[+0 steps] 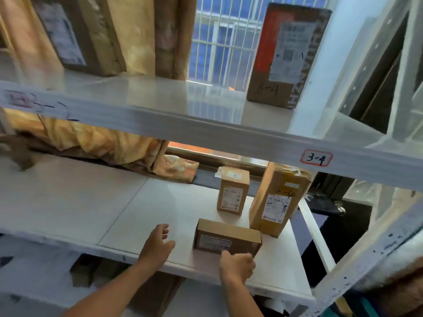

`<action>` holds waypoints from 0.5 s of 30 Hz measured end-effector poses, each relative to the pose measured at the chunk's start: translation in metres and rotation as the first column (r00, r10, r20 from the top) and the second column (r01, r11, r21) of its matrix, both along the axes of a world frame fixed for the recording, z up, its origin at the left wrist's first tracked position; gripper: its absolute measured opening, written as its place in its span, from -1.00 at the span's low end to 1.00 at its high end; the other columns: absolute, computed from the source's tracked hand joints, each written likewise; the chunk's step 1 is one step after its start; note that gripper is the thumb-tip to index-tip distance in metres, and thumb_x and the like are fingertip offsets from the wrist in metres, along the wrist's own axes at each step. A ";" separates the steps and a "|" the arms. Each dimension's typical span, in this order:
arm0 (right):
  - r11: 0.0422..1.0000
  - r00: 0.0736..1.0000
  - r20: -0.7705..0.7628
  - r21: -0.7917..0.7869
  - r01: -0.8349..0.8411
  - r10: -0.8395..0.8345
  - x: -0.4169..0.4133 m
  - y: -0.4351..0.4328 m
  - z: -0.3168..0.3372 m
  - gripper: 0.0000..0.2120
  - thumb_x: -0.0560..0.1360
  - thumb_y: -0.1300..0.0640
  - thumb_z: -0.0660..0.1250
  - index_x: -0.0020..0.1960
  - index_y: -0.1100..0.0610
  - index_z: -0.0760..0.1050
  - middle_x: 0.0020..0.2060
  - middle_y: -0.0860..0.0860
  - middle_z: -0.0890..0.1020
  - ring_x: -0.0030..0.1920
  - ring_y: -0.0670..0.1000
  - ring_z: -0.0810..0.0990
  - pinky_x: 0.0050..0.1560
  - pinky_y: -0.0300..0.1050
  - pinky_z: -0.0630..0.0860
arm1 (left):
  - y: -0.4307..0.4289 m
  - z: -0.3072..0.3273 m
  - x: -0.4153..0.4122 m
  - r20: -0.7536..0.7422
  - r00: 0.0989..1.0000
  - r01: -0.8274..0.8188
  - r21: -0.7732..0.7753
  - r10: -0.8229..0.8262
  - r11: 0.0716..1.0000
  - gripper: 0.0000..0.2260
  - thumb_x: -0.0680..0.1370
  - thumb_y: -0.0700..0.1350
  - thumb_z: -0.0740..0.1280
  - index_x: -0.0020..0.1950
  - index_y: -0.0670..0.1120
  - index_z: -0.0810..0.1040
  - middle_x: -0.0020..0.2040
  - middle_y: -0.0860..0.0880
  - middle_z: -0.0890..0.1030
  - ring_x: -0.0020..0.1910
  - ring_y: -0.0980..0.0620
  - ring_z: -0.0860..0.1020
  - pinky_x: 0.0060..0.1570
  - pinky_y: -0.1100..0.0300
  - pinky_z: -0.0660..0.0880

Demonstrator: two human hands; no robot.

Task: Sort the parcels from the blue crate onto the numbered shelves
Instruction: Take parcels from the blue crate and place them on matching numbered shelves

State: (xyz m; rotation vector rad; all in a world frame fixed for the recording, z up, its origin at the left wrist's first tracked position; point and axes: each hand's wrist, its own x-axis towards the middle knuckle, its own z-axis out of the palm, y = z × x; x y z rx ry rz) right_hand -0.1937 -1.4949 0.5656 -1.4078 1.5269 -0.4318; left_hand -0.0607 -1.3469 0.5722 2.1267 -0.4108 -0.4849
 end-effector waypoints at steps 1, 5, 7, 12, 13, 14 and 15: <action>0.994 0.996 -0.056 0.088 -0.070 0.075 0.012 0.016 0.015 -0.45 0.48 0.07 0.44 0.37 0.28 0.38 0.31 0.23 0.47 0.28 0.22 0.48 0.26 0.03 0.48 | 0.022 0.015 0.007 0.026 1.000 0.017 0.020 -0.018 1.000 -0.56 0.61 -0.19 0.32 0.48 -0.07 0.34 0.43 -0.08 0.45 0.38 -0.07 0.45 0.34 0.04 0.43; 0.891 0.901 -0.088 0.215 -0.399 0.425 0.082 0.101 0.053 -0.37 0.47 -0.01 0.38 0.45 0.28 0.36 0.36 0.21 0.48 0.31 0.21 0.49 0.31 0.03 0.47 | 0.141 0.068 0.031 0.161 0.973 0.125 0.244 -0.167 0.962 -0.55 0.61 -0.07 0.25 0.51 0.06 0.29 0.49 0.04 0.36 0.41 0.03 0.40 0.40 0.11 0.38; 0.807 0.797 -0.133 0.144 -0.573 0.590 0.121 0.164 0.073 -0.41 0.49 0.01 0.36 0.44 0.25 0.36 0.36 0.20 0.48 0.31 0.23 0.50 0.30 0.04 0.49 | 0.219 0.095 0.041 0.228 0.957 0.087 0.362 -0.179 0.928 -0.56 0.60 -0.05 0.18 0.50 0.05 0.30 0.50 0.04 0.34 0.41 0.01 0.39 0.38 0.08 0.37; 0.331 0.352 -0.248 -0.125 -0.935 0.903 0.175 0.377 0.132 -0.60 0.67 0.08 0.17 0.47 0.18 0.40 0.34 0.20 0.51 0.32 0.23 0.53 0.31 0.00 0.49 | 0.450 0.154 0.037 0.302 0.949 -0.096 0.538 -0.085 0.837 -0.66 0.63 0.01 0.21 0.37 -0.08 0.39 0.36 -0.10 0.46 0.23 -0.12 0.51 -0.01 0.12 0.43; 0.243 0.274 -0.263 -0.142 -0.960 0.925 0.181 0.423 0.139 -0.58 0.63 0.03 0.22 0.42 0.21 0.44 0.26 0.19 0.56 0.27 0.22 0.56 0.30 0.01 0.52 | 0.499 0.163 0.030 0.316 0.948 -0.154 0.538 -0.029 0.829 -0.65 0.61 0.03 0.26 0.36 -0.08 0.43 0.34 -0.10 0.49 0.22 -0.12 0.53 0.00 0.12 0.44; 0.204 0.239 -0.231 -0.167 -0.965 0.943 0.184 0.471 0.145 -0.59 0.61 0.00 0.26 0.36 0.22 0.47 0.16 0.14 0.59 0.21 0.18 0.59 0.24 0.00 0.52 | 0.551 0.169 0.022 0.329 0.944 -0.209 0.551 0.020 0.808 -0.63 0.59 0.05 0.29 0.35 -0.06 0.47 0.33 -0.09 0.52 0.22 -0.12 0.54 0.06 0.10 0.48; 0.103 0.140 -0.230 -0.168 -0.980 0.963 0.196 0.514 0.144 -0.64 0.62 0.01 0.27 0.30 0.22 0.49 0.04 0.08 0.59 0.12 0.13 0.59 0.16 -0.03 0.51 | 0.601 0.176 0.013 0.350 0.934 -0.265 0.564 0.064 0.782 -0.63 0.59 0.06 0.30 0.34 -0.06 0.50 0.32 -0.10 0.54 0.23 -0.12 0.54 0.12 0.10 0.47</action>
